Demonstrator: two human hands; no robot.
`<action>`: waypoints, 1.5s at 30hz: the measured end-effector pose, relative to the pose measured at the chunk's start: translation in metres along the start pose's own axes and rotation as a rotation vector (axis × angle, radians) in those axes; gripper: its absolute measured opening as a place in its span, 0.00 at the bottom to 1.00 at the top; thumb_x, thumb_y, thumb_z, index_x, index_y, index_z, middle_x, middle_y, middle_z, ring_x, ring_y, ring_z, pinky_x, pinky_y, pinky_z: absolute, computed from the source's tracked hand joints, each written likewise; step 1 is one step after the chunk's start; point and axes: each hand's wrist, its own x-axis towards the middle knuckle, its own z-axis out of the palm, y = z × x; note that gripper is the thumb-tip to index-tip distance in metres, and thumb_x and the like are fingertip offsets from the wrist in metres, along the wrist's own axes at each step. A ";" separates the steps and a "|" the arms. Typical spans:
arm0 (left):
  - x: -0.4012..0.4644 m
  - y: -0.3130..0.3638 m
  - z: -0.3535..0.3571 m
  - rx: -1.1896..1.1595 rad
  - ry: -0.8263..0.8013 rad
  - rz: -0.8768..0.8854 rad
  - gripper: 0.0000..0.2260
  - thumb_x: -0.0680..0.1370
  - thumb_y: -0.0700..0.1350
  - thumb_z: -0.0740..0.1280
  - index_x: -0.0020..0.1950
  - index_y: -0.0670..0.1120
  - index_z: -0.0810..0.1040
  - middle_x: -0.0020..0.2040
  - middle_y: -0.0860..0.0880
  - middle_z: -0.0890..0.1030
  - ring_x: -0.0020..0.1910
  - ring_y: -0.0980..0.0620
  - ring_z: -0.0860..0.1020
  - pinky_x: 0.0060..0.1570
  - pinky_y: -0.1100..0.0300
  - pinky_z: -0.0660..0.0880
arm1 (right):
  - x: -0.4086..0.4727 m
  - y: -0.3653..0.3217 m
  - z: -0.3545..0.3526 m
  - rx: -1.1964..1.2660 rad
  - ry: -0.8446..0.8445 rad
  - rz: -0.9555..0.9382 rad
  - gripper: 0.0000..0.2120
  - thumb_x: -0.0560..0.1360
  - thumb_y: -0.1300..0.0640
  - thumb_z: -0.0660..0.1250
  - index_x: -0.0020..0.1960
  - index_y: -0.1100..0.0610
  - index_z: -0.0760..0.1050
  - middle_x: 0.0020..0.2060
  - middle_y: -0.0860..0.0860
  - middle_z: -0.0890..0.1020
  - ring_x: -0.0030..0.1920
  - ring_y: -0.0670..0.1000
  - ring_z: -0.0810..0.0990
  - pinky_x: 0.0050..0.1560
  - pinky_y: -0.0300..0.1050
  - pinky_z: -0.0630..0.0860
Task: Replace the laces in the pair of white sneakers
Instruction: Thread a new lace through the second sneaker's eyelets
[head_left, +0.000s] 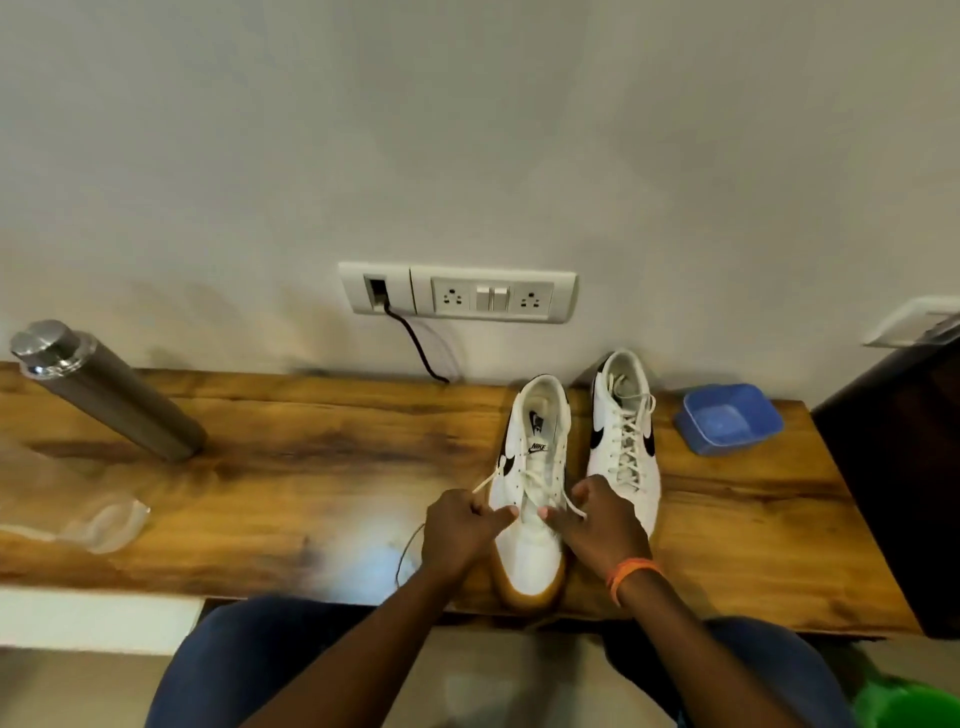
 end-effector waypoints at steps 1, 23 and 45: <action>0.002 -0.005 0.010 0.005 0.018 -0.011 0.20 0.66 0.57 0.78 0.30 0.46 0.74 0.28 0.53 0.77 0.29 0.56 0.75 0.31 0.62 0.67 | 0.005 0.001 0.004 -0.050 -0.016 0.008 0.22 0.68 0.35 0.72 0.49 0.50 0.71 0.43 0.46 0.78 0.45 0.51 0.78 0.46 0.46 0.75; 0.016 -0.028 0.024 -0.385 -0.003 -0.157 0.07 0.77 0.42 0.71 0.41 0.41 0.84 0.39 0.47 0.85 0.41 0.49 0.81 0.42 0.59 0.76 | 0.013 0.007 0.023 -0.144 0.048 -0.043 0.16 0.72 0.41 0.72 0.45 0.49 0.69 0.47 0.50 0.83 0.48 0.55 0.81 0.54 0.54 0.77; 0.021 -0.016 0.004 -0.203 0.077 -0.166 0.11 0.82 0.46 0.63 0.51 0.40 0.80 0.41 0.50 0.85 0.41 0.54 0.78 0.37 0.61 0.70 | -0.009 0.007 0.043 0.042 0.028 -0.006 0.25 0.66 0.40 0.76 0.56 0.53 0.79 0.50 0.48 0.84 0.49 0.50 0.82 0.46 0.42 0.76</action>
